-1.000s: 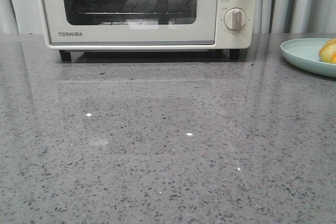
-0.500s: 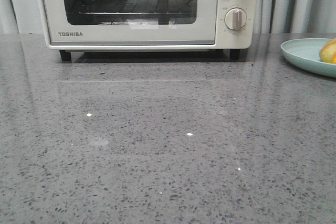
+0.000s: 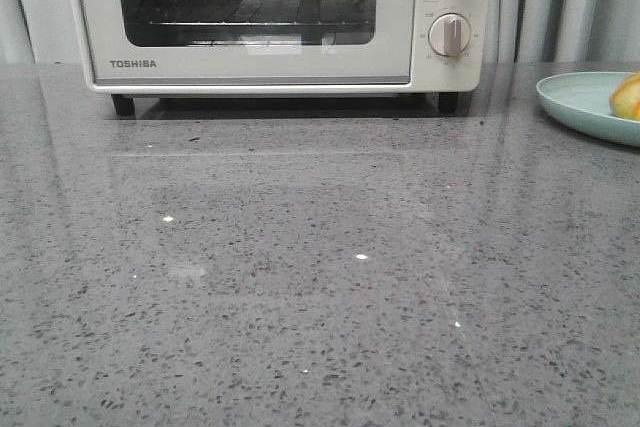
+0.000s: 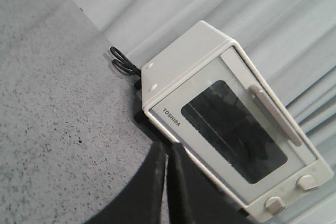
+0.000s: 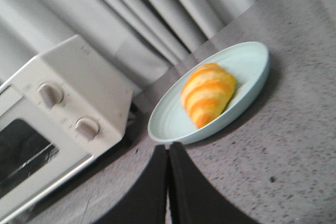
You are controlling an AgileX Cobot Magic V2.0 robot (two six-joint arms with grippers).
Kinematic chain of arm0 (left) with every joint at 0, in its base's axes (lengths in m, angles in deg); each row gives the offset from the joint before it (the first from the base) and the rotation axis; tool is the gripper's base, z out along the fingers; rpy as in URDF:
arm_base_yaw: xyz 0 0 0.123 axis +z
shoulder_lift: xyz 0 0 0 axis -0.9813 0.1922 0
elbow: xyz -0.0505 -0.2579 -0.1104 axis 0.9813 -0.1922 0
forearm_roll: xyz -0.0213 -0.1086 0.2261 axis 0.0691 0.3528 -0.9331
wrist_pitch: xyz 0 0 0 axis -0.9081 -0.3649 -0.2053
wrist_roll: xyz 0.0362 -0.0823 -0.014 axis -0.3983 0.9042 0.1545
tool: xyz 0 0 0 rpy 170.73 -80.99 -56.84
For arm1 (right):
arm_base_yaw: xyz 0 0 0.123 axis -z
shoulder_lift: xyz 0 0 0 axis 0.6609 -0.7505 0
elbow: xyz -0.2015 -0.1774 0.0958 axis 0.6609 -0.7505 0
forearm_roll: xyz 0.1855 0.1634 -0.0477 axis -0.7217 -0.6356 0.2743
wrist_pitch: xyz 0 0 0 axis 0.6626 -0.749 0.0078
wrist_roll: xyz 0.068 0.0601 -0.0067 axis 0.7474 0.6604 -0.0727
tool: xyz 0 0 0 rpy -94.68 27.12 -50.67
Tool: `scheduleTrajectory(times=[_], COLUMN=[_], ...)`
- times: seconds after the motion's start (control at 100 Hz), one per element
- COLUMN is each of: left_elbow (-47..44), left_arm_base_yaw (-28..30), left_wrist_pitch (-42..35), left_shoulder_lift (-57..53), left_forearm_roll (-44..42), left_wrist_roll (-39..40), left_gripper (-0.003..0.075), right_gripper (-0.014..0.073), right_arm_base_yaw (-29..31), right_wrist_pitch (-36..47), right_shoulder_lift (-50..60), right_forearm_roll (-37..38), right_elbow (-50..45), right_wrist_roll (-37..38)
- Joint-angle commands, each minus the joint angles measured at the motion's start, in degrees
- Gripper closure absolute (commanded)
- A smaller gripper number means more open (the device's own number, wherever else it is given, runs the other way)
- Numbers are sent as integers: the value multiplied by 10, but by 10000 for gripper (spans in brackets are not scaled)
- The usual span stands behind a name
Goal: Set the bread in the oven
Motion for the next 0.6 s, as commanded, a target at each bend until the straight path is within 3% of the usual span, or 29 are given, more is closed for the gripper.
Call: scheduleTrajectory(times=[0.0, 0.07, 0.18, 0.38, 0.48, 0.59], left_elbow=[50, 101, 180, 345, 423, 499], left_arm_base_yaw=[0, 0, 0, -10, -43, -93], left_wrist_pitch=[3, 41, 52, 92, 138, 126], left_shoulder_lift=[1, 42, 133, 333, 418, 503], left_forearm_roll=[-81, -161, -200, -200, -199, -199], left_wrist_roll=[-39, -70, -101, -147, -214, -227], left_gripper=[742, 742, 741, 741, 741, 741], right_gripper=[641, 641, 641, 641, 641, 641], right_arm_base_yaw=[3, 3, 3, 2, 2, 2], right_wrist_pitch=[-28, -78, -109, -106, -109, -109], right_shoulder_lift=[10, 1, -22, -70, -79, -80], right_forearm_roll=[38, 49, 49, 49, 49, 49], right_elbow=[56, 94, 136, 182, 187, 187], right_wrist_roll=[-17, -78, -145, -152, -152, -152])
